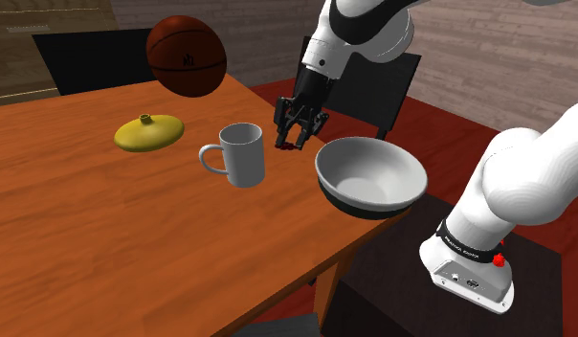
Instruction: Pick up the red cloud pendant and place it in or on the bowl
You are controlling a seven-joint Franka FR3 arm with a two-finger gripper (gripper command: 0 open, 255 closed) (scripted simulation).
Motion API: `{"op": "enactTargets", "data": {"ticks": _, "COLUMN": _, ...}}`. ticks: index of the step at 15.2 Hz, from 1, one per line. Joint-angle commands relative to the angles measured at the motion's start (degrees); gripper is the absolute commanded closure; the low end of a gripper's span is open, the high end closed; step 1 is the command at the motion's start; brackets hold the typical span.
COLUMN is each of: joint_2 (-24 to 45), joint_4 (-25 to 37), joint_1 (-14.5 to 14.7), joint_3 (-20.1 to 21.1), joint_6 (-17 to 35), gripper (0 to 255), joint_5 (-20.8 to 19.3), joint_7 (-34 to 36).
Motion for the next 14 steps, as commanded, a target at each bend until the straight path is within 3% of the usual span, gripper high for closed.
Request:
{"op": "enactTargets", "data": {"ticks": 1, "joint_2": 0.0, "joint_4": 0.0, "joint_1": 0.0, "joint_3": 0.0, "joint_6": 0.0, "gripper": 255, "joint_5": 0.0, "joint_7": 0.0}}
{"op": "enactTargets", "data": {"ticks": 7, "joint_2": 0.0, "joint_4": 0.0, "joint_1": 0.0, "joint_3": 0.0, "joint_6": 0.0, "gripper": 255, "joint_5": 0.0, "joint_7": 0.0}}
{"op": "enactTargets", "data": {"ticks": 14, "joint_2": -1.6, "joint_4": 3.9, "joint_1": -0.6, "joint_3": -0.5, "joint_6": -5.1, "gripper": 255, "joint_5": -1.9, "joint_7": 2.7}}
